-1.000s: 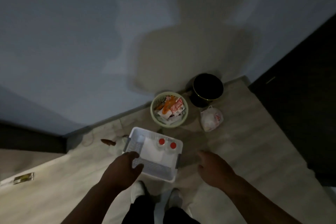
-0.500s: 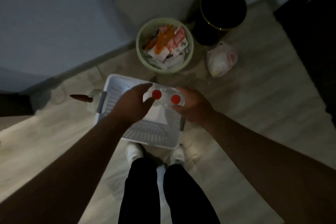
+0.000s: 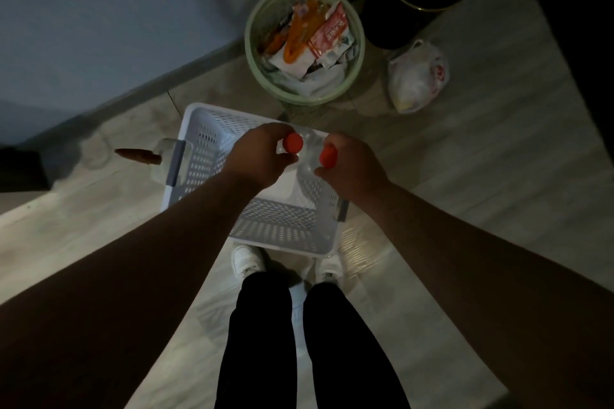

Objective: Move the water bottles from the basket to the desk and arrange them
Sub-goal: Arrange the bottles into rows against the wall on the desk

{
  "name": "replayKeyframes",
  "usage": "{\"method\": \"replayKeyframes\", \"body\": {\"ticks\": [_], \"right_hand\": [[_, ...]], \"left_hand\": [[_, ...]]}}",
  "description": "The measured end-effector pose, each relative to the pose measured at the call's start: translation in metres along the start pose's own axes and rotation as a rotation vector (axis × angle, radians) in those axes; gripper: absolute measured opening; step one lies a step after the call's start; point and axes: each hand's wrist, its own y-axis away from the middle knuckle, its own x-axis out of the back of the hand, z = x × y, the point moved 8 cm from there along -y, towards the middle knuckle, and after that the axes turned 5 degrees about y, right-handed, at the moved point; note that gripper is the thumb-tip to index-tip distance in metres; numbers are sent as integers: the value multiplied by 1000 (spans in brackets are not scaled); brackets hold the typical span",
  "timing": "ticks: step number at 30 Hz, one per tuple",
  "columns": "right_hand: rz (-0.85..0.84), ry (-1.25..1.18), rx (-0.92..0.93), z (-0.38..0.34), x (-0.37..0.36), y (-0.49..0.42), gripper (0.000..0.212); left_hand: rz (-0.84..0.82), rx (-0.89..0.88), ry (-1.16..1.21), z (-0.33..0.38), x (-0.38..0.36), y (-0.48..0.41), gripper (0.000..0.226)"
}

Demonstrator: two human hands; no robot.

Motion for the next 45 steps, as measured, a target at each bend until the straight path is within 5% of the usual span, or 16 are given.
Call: {"method": "replayKeyframes", "body": {"ticks": [12,17,28,45], "right_hand": [[194,-2,141,-54,63,61,31],[104,-106,-34,-92,110,99,38],[208,-153,-35,-234,228,195,29],[223,-267,424,-407,310,228,24]], "left_hand": [[187,17,237,23,69,82,32],[240,89,393,45,123,131,53],[444,-6,533,118,281,242,36],[950,-165,622,177,419,390,26]]}}
